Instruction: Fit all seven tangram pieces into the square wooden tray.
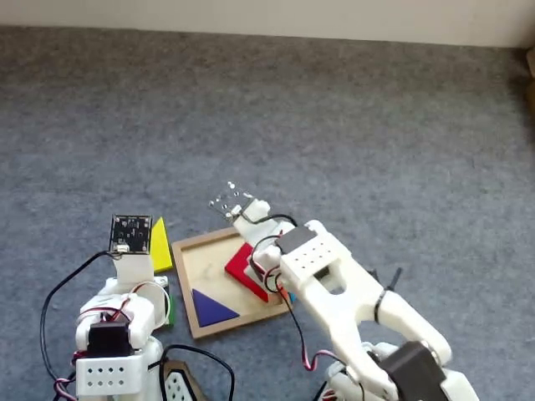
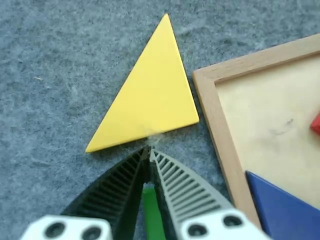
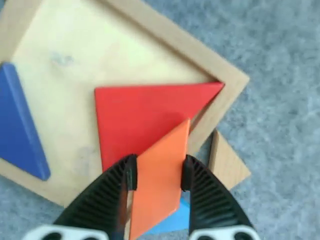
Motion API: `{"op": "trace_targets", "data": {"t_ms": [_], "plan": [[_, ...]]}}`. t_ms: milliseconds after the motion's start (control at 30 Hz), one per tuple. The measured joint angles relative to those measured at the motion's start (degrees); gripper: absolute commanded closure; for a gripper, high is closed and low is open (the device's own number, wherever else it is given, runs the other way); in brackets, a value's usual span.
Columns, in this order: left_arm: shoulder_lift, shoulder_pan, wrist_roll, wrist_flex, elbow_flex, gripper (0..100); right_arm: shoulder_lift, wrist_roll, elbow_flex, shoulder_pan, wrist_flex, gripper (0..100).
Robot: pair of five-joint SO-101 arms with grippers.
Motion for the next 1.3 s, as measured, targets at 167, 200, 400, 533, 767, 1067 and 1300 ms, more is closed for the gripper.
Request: {"op": "trace_targets", "data": {"t_ms": [167, 200, 400, 533, 767, 1067, 1300], "plan": [[0.0, 0.0, 0.0, 0.0, 0.0, 99, -6.8, -2.0, 0.4, -0.4, 0.3, 96.4], [0.0, 0.0, 0.0, 0.0, 0.0, 99, -7.1, -3.2, 0.4, -1.1, 0.3, 96.4], [0.0, 0.0, 0.0, 0.0, 0.0, 99, -7.3, -9.1, 0.4, -6.4, -3.9, 96.4], [0.0, 0.0, 0.0, 0.0, 0.0, 99, -2.6, -10.6, 0.4, -9.2, -10.0, 96.4], [0.0, 0.0, 0.0, 0.0, 0.0, 99, 6.4, -10.6, 0.4, -11.7, -16.9, 96.4], [0.0, 0.0, 0.0, 0.0, 0.0, 99, 7.2, -10.7, 0.4, -9.8, -17.1, 96.1], [0.0, 0.0, 0.0, 0.0, 0.0, 99, 6.5, -10.7, -0.4, -6.3, -9.4, 80.7]]}}
